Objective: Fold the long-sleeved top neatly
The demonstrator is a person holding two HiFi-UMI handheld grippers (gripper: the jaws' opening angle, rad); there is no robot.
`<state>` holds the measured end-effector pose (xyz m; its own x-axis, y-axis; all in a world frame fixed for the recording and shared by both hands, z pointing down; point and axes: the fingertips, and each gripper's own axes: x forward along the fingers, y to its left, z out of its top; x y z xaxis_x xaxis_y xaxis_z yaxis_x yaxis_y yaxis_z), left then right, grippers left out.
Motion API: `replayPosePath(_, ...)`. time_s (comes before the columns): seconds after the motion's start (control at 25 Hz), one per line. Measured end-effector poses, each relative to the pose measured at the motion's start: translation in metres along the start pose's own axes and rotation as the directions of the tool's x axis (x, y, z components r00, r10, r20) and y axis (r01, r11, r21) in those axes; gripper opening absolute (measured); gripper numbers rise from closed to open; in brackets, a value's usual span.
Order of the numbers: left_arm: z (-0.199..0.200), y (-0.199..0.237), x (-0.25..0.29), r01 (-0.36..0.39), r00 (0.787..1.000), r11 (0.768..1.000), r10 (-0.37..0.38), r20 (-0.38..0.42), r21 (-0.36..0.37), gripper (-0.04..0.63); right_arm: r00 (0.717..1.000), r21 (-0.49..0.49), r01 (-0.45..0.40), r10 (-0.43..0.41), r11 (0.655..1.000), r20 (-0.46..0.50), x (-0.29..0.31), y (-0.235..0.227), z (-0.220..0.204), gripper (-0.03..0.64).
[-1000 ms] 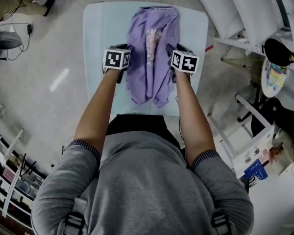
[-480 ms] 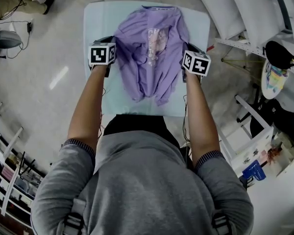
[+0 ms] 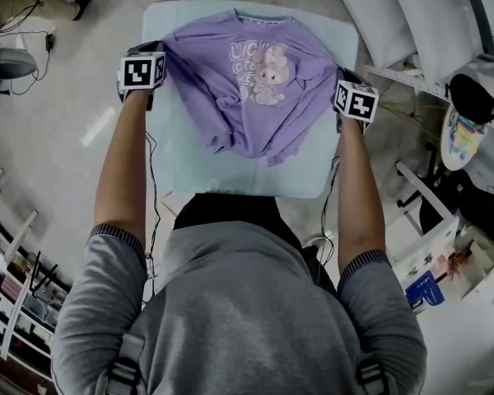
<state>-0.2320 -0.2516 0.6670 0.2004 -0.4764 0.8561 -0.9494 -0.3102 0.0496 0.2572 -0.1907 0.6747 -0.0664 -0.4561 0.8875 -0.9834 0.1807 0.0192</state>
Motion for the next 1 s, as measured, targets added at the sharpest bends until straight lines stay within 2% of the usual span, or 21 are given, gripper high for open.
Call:
replayPosePath(0.16,0.012,0.013,0.01,-0.014,1.0,0.991,0.018,-0.023,0.131,0.02,1.0,-0.071,0.016,-0.017,0.997,-0.007,0.01,-0.01,0.01,0.02)
replayPosePath(0.28,0.015,0.02,0.017,-0.022,0.999,0.986,0.027,-0.026,0.167,0.02,1.0,-0.113,0.011,-0.011,0.994,0.0,0.024,-0.016,0.011,0.02)
replayPosePath(0.44,0.019,0.022,0.028,-0.019,1.0,0.991,0.022,-0.022,0.129,0.021,1.0,-0.132,0.023,-0.022,0.991,0.007,0.029,-0.019,0.021,0.026)
replayPosePath(0.52,0.018,0.021,0.033,-0.011,1.0,0.994,0.014,-0.021,0.112,0.026,1.0,-0.111,0.017,-0.017,0.994,0.0,0.033,-0.019,0.022,0.056)
replayPosePath(0.6,0.018,0.017,0.034,0.003,1.0,0.995,-0.002,-0.01,0.104,0.118,1.0,-0.072,0.0,0.0,0.997,-0.003,0.033,-0.019,0.022,0.15)
replayPosePath(0.68,0.017,0.011,0.027,0.017,1.0,0.996,-0.018,0.011,0.09,0.203,1.0,-0.048,-0.002,0.003,0.999,0.005,0.024,-0.016,0.025,0.189)
replayPosePath(0.8,0.012,-0.002,0.01,0.039,0.998,0.998,-0.041,0.042,0.051,0.25,0.999,-0.03,-0.03,0.031,0.999,0.022,0.014,-0.007,0.017,0.225)
replayPosePath(1.0,-0.012,-0.028,-0.019,0.065,0.996,0.998,-0.064,0.056,-0.026,0.272,0.996,0.003,-0.085,0.084,0.996,0.042,-0.008,0.02,-0.007,0.239)
